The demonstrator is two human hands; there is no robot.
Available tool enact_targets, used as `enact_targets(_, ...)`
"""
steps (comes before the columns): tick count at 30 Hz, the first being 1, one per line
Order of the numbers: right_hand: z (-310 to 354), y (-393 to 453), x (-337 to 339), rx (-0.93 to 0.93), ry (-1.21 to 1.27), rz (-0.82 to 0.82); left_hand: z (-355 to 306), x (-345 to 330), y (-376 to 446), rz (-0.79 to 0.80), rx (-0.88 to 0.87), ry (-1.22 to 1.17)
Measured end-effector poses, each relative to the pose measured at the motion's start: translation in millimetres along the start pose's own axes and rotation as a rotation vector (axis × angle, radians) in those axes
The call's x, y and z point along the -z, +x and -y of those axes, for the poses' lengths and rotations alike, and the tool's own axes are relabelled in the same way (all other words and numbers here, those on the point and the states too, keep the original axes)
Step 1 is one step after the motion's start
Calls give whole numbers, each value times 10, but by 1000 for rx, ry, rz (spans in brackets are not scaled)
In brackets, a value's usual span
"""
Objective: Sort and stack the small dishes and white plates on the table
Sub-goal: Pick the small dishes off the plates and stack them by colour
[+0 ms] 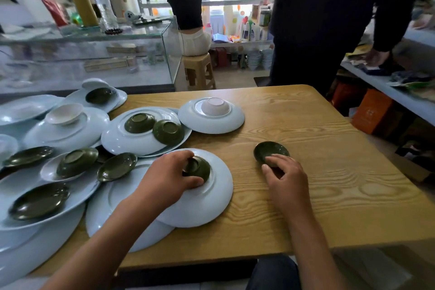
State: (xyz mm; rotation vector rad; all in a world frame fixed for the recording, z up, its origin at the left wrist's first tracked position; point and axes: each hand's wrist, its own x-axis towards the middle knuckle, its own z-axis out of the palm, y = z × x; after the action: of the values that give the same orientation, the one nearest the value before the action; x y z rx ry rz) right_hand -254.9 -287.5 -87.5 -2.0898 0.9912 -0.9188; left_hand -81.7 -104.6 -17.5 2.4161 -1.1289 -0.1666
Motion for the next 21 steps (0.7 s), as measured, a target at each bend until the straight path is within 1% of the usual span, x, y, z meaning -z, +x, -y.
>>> enact_targets(2, -5, -13, 6, 5, 51, -35, -66, 51, 37, -4, 71, -137)
enact_targets(4, -10, -19, 10, 25, 97, -96, -161, 102, 111, 0, 123, -344)
enact_targets(7, 6, -21, 23, 30, 155, -167, -391, 95, 208, 24, 139, -639)
enact_targets(9, 23, -50, 53, 40, 206, -172, -595, -11, 232, 47, 136, -789)
enact_targets(11, 35, -86, 64, 99, 240, -134, -768, -170, 244, 62, 163, -953)
enact_targets(13, 41, -106, 84, 168, 282, -81, -924, -316, 290, 59, 170, -1038)
enact_targets(15, 47, -98, 68, 218, 308, -26, -1020, -426, 338, 62, 175, -1071)
enact_targets(17, 56, -102, 50, 221, 295, 12, -1069, -505, 378, 73, 185, -1091)
enact_targets(19, 64, -105, 29, 203, 289, 20, -1074, -559, 400, 82, 191, -1108)
enact_targets(21, 67, -100, 28, 195, 300, -8, -1075, -585, 405, 89, 173, -1144)
